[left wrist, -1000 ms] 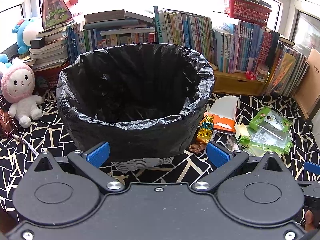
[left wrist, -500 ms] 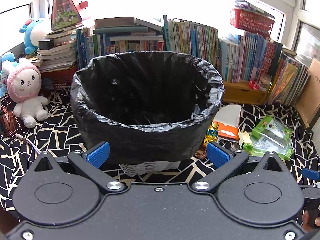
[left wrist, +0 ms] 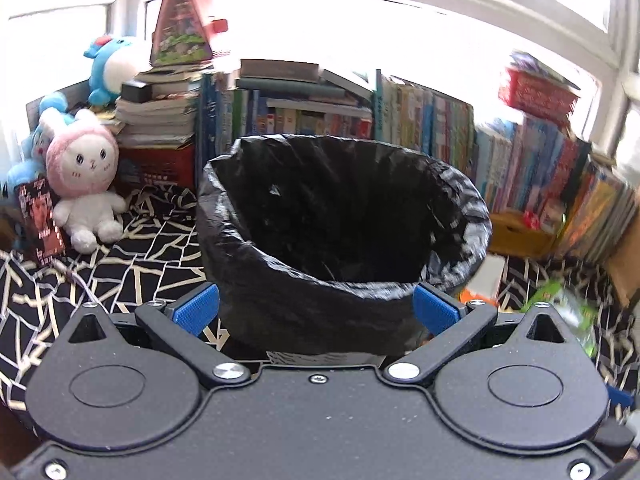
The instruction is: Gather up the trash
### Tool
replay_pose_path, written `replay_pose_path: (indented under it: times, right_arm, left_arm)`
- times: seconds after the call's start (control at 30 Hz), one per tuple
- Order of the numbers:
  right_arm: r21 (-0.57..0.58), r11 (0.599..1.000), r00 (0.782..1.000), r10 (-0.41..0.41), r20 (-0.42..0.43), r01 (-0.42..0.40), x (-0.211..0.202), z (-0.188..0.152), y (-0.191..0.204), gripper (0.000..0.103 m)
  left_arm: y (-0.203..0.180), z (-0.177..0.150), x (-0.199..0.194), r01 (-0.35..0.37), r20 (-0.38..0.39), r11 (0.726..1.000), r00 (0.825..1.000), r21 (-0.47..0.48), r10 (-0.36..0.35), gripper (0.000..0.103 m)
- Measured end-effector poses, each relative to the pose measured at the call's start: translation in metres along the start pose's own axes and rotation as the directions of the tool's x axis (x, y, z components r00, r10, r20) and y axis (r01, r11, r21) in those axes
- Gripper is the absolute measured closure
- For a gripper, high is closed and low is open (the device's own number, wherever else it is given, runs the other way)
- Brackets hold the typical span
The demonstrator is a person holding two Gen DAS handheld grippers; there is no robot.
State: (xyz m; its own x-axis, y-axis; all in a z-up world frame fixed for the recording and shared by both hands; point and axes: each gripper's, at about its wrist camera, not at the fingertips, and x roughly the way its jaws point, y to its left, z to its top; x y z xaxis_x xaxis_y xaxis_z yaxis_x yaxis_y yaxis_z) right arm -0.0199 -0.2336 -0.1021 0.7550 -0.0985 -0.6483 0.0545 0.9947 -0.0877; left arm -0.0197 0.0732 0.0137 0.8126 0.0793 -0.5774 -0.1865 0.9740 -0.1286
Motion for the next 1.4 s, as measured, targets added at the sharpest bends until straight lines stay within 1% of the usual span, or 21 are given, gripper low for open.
replay_pose_path:
  times: [0.07,0.17,0.2,0.3,0.4,0.47,0.5,0.53,0.6,0.67,0.7,0.73,0.77,0.83,0.93,1.0,1.2,1.3,1.4]
  right_arm:
    - [-0.016,1.0,0.999,-0.007,0.044,0.008,-0.001,-0.003,0.0,0.0]
    - [-0.049,0.999,0.994,-0.016,0.112,0.021,0.0,-0.008,0.002,0.0]
    - [-0.062,0.998,0.991,-0.014,0.135,0.023,0.0,-0.011,0.003,0.0]
    - [-0.112,0.993,0.981,-0.005,0.192,0.027,0.003,-0.019,0.006,0.0]
    - [-0.134,0.991,0.975,-0.002,0.224,0.032,0.01,-0.029,0.006,0.0]
    - [-0.125,0.992,0.974,0.001,0.225,0.028,0.016,-0.034,0.004,0.0]
    - [-0.119,0.993,0.975,0.004,0.221,0.023,0.019,-0.037,0.002,0.0]
    - [-0.116,0.993,0.976,0.01,0.219,0.016,0.021,-0.039,0.001,0.0]
    - [-0.12,0.993,0.977,0.019,0.214,0.007,0.025,-0.045,0.0,0.0]
    - [-0.125,0.992,0.975,0.026,0.221,0.002,0.027,-0.051,0.0,0.0]
    - [-0.126,0.992,0.973,0.031,0.227,-0.002,0.028,-0.054,-0.001,0.0]
    - [-0.128,0.992,0.972,0.035,0.23,-0.006,0.029,-0.056,-0.001,0.0]
    - [-0.132,0.991,0.972,0.037,0.23,-0.007,0.031,-0.058,-0.002,0.0]
    - [-0.135,0.991,0.973,0.032,0.229,-0.001,0.037,-0.062,-0.003,0.0]
    - [-0.15,0.988,0.977,0.054,0.207,-0.023,0.045,-0.066,-0.002,0.0]
    - [-0.165,0.986,0.978,0.067,0.198,-0.034,0.049,-0.068,-0.001,0.0]
    - [-0.206,0.978,0.976,0.077,0.204,-0.034,0.055,-0.074,0.005,0.0]
    - [-0.2,0.979,0.978,0.077,0.191,-0.038,0.06,-0.075,0.004,0.0]
    - [-0.16,0.985,0.982,0.084,0.167,-0.057,0.065,-0.074,-0.002,0.0]
  left_arm:
    - [0.006,0.003,0.005,-0.001,0.007,0.999,1.0,-0.036,0.001,0.0]
    - [0.012,0.004,0.014,-0.053,0.001,0.997,0.999,-0.064,0.053,0.0]
    - [0.014,0.004,0.016,-0.061,0.0,0.996,0.998,-0.07,0.061,0.001]
    - [0.021,0.004,0.025,-0.081,-0.013,0.99,0.997,-0.111,0.08,0.005]
    - [0.033,0.002,0.035,-0.074,-0.025,0.982,0.997,-0.174,0.071,0.008]
    - [0.042,0.0,0.043,-0.033,-0.032,0.974,0.999,-0.226,0.027,0.011]
    - [0.046,-0.001,0.047,-0.016,-0.037,0.968,0.999,-0.25,0.006,0.013]
    - [0.05,-0.002,0.05,-0.005,-0.045,0.963,0.999,-0.269,-0.007,0.018]
    - [0.054,-0.004,0.057,0.012,-0.064,0.954,0.997,-0.3,-0.033,0.023]
    - [0.057,-0.005,0.063,0.039,-0.069,0.944,0.995,-0.328,-0.065,0.028]
    - [0.059,-0.006,0.066,0.05,-0.069,0.937,0.995,-0.346,-0.079,0.033]
    - [0.06,-0.006,0.068,0.056,-0.068,0.932,0.994,-0.358,-0.086,0.038]
    - [0.061,-0.007,0.069,0.065,-0.062,0.928,0.994,-0.366,-0.094,0.04]
    - [0.061,-0.009,0.072,0.053,-0.065,0.926,0.994,-0.375,-0.083,0.044]
    - [0.06,-0.01,0.075,0.039,-0.061,0.926,0.996,-0.376,-0.067,0.045]
    - [0.059,-0.011,0.075,0.043,-0.057,0.927,0.996,-0.374,-0.069,0.045]
    - [0.061,-0.012,0.076,0.054,-0.052,0.928,0.996,-0.369,-0.079,0.044]
    - [0.061,-0.011,0.077,0.054,-0.052,0.93,0.996,-0.363,-0.078,0.042]
    - [0.059,-0.011,0.078,0.048,-0.054,0.936,0.996,-0.349,-0.072,0.04]
